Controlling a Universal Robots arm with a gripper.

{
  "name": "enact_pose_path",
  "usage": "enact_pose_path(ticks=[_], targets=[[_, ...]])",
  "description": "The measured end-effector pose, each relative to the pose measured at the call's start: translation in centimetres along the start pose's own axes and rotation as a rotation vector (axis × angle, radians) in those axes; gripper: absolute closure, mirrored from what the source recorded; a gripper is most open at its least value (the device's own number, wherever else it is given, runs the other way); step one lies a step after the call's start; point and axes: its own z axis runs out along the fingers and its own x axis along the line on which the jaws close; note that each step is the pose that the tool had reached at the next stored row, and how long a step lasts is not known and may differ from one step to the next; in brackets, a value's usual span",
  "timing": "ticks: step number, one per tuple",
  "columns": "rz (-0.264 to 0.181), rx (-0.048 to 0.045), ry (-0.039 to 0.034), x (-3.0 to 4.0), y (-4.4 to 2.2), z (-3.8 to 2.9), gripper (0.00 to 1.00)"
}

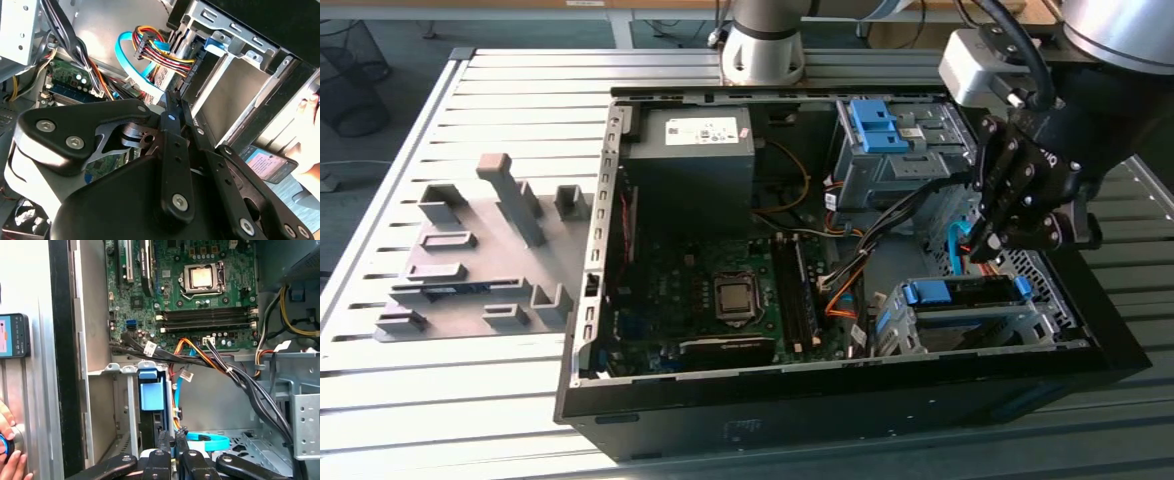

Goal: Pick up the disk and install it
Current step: 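Insert the second disk wire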

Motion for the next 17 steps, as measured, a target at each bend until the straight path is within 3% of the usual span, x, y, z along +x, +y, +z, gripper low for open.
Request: enact_pose_path(ticks=[8, 17], targets=[[0.001, -0.0002, -0.0008, 0.80, -0.07, 1.34, 0.84], [0.001, -0.0043, -0.0031, 0.86, -0.18, 1.58, 0.84]])
